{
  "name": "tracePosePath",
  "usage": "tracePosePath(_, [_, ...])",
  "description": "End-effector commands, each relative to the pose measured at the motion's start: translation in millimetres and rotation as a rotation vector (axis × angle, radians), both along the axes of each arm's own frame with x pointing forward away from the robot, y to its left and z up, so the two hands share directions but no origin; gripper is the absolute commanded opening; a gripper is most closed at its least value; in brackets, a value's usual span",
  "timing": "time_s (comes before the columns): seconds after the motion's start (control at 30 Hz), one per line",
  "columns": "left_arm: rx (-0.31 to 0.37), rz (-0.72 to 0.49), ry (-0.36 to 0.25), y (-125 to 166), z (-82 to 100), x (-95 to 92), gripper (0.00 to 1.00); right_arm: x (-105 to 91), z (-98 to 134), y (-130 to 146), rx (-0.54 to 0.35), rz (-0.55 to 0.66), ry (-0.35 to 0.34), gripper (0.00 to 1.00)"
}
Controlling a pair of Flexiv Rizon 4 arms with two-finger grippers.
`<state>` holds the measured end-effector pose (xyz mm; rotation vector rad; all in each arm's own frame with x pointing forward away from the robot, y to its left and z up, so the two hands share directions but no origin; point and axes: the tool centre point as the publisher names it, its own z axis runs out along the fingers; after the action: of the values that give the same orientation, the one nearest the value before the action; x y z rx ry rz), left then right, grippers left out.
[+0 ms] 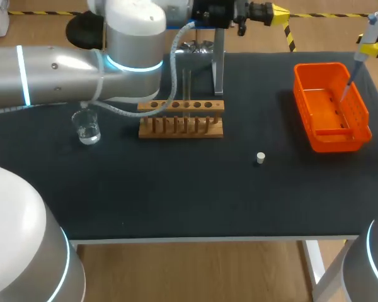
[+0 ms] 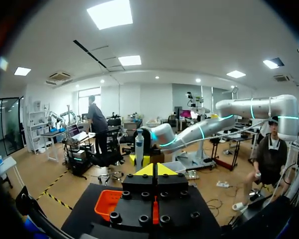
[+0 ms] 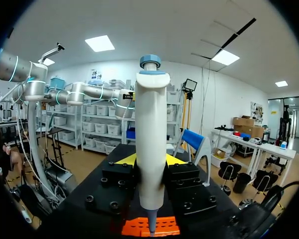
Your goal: Invert the test tube, pick up the pipette, mount the tip to pipette, aspirate from beaker and dispense into the tube, eject the tip, return the pipette, and cap with the stopper.
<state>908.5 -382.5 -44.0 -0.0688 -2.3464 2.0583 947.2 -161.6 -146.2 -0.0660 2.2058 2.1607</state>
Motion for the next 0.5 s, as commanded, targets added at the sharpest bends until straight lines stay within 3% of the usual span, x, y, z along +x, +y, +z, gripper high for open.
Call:
tracePosePath(0.03, [0.038, 0.01, -0.013, -31.6, 2.8, 4.2, 0.0, -0.6, 1.1, 0.1, -0.004, -0.001, 0.0, 0.0])
tracePosePath(0.5, [-0.008, 0.023, -0.061, -85.4, 11.5, 14.1, 0.0, -0.6, 1.1, 0.1, -0.004, -0.001, 0.0, 0.0])
